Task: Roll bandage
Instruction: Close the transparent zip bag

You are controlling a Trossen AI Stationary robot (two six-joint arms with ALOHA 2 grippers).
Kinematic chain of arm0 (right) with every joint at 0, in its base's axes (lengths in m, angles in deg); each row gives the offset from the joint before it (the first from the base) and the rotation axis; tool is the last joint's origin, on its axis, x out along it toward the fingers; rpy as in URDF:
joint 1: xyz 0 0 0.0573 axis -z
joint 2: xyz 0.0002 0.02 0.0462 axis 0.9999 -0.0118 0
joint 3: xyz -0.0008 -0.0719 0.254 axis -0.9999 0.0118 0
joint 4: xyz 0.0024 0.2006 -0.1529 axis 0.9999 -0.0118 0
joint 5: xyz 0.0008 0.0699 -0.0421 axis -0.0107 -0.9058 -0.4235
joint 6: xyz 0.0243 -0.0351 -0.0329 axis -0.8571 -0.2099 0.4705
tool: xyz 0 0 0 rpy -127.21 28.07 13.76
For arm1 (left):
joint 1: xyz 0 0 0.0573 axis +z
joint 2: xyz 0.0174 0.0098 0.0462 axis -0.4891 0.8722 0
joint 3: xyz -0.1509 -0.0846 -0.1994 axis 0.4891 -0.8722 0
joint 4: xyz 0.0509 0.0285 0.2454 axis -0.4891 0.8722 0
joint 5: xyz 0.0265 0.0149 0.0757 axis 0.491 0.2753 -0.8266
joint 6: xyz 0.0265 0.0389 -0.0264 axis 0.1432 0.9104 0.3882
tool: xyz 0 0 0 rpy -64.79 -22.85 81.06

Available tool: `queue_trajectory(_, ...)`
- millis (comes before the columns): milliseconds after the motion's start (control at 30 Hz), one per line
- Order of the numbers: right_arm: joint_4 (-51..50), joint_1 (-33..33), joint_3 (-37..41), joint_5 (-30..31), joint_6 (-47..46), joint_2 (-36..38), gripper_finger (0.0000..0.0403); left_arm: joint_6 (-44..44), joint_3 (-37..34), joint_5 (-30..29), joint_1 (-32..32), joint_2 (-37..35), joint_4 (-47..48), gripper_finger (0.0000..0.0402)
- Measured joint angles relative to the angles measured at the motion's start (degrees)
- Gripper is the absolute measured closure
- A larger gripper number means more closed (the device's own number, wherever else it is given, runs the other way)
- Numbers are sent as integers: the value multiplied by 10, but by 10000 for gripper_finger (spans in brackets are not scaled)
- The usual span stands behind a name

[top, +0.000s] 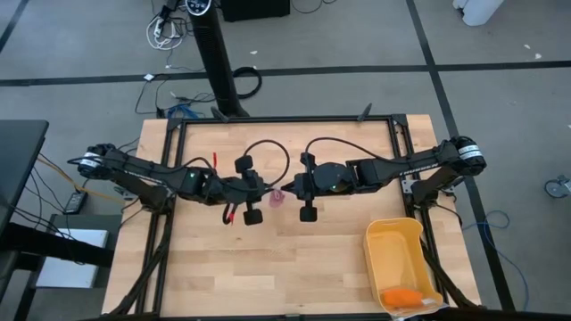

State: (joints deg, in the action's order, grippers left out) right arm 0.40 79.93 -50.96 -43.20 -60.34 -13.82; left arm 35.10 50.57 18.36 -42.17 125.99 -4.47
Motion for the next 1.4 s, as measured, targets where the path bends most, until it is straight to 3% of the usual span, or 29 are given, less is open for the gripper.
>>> queue_trajectory(333, 0, 5, 0, -30, -49, 0, 300, 50, 0, 4, -16, 0, -28, 381)
queue_trajectory(500, 6, 20, 0, -85, -62, -10, 282, 57, -1, 6, -18, 0, -43, 381)
queue_trajectory(667, 16, 28, 1, -107, -70, -37, 304, 58, -1, 7, -18, 0, -46, 381)
queue_trajectory(900, 48, 32, 0, -83, -44, -47, 395, 57, -1, 5, -19, -1, -40, 381)
queue_trajectory(1400, 47, 17, 0, -43, -20, -37, 402, 43, 2, 7, -19, -1, -20, 381)
